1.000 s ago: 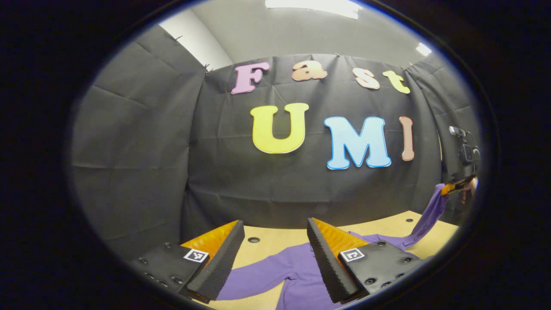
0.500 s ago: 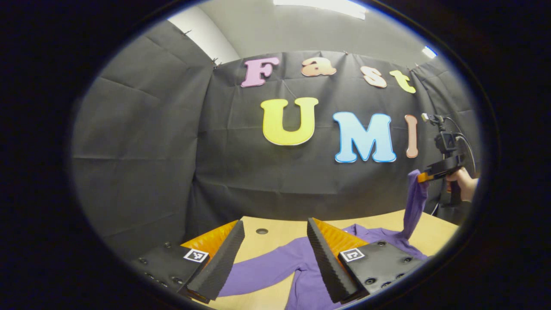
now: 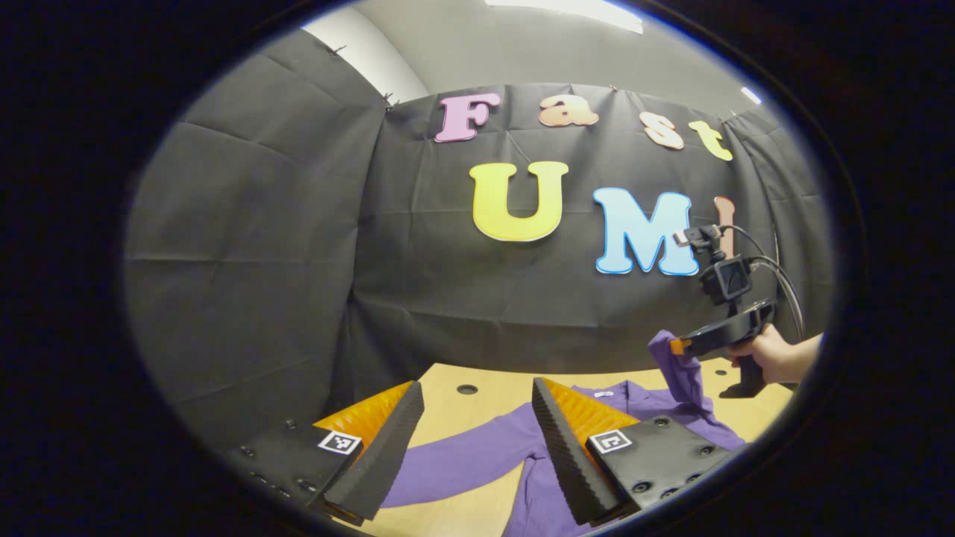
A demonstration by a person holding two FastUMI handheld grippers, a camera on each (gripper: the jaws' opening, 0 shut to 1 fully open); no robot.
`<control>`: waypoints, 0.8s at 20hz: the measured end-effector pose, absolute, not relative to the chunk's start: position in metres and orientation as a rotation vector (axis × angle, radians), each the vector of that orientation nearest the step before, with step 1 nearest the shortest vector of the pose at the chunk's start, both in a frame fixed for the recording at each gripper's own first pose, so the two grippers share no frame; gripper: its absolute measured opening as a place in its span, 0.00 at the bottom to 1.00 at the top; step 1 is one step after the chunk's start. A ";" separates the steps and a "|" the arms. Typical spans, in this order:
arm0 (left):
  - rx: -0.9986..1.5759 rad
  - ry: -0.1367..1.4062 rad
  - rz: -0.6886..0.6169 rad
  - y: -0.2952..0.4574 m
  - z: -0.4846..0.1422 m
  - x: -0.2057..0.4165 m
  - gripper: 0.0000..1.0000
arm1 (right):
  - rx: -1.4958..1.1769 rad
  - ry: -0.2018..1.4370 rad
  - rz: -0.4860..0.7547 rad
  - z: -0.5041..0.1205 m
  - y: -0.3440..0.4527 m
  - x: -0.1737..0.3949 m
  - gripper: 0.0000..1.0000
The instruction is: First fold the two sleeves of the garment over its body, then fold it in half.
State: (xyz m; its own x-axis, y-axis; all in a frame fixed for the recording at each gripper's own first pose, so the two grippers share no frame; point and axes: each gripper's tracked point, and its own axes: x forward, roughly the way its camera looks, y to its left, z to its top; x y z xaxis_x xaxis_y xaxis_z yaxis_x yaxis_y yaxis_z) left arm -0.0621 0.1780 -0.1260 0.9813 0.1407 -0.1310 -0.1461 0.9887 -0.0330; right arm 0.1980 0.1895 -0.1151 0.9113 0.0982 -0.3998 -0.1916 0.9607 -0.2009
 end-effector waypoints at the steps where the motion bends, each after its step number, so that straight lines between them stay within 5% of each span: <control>1: -0.044 0.132 0.148 0.180 -0.128 -0.064 0.95 | -0.255 0.417 0.165 -0.128 0.201 0.198 0.00; 16: -0.066 0.205 0.184 0.192 -0.160 -0.078 0.93 | -0.365 0.618 0.361 -0.254 0.304 0.172 0.07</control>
